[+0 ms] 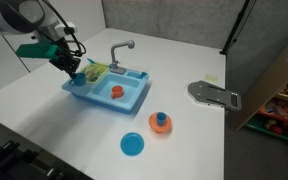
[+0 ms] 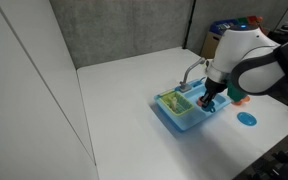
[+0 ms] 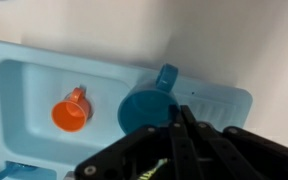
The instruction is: Move the cup to the sink counter
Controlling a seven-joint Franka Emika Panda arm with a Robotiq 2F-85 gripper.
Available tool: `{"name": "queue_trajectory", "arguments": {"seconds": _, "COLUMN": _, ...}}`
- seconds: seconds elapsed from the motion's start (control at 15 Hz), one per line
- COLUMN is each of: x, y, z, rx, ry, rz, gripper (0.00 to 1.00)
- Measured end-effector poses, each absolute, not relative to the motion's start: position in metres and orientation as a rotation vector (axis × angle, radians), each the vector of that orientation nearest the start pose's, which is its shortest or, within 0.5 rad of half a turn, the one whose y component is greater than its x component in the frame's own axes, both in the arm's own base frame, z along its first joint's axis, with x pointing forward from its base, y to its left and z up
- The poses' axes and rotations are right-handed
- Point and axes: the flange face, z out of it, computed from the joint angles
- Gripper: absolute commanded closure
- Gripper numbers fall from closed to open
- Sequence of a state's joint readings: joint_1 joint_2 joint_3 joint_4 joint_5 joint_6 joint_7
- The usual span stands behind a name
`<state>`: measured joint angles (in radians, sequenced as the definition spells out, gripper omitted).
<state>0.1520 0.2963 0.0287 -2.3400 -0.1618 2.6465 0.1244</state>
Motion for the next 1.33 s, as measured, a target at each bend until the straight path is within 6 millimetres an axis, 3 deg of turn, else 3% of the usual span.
{"name": "queue_trajectory", "arguments": {"seconds": 0.67, "x": 0.512, "y": 0.099, "z": 0.204, "rx": -3.190, "ry": -0.323, "rz": -0.045, "gripper": 0.98}}
{"name": "queue_trajectory", "arguments": {"seconds": 1.33, "x": 0.523, "y": 0.105, "z": 0.167, "rx": -3.168, "ry": -0.367, "rz": -0.171, "gripper": 0.97}}
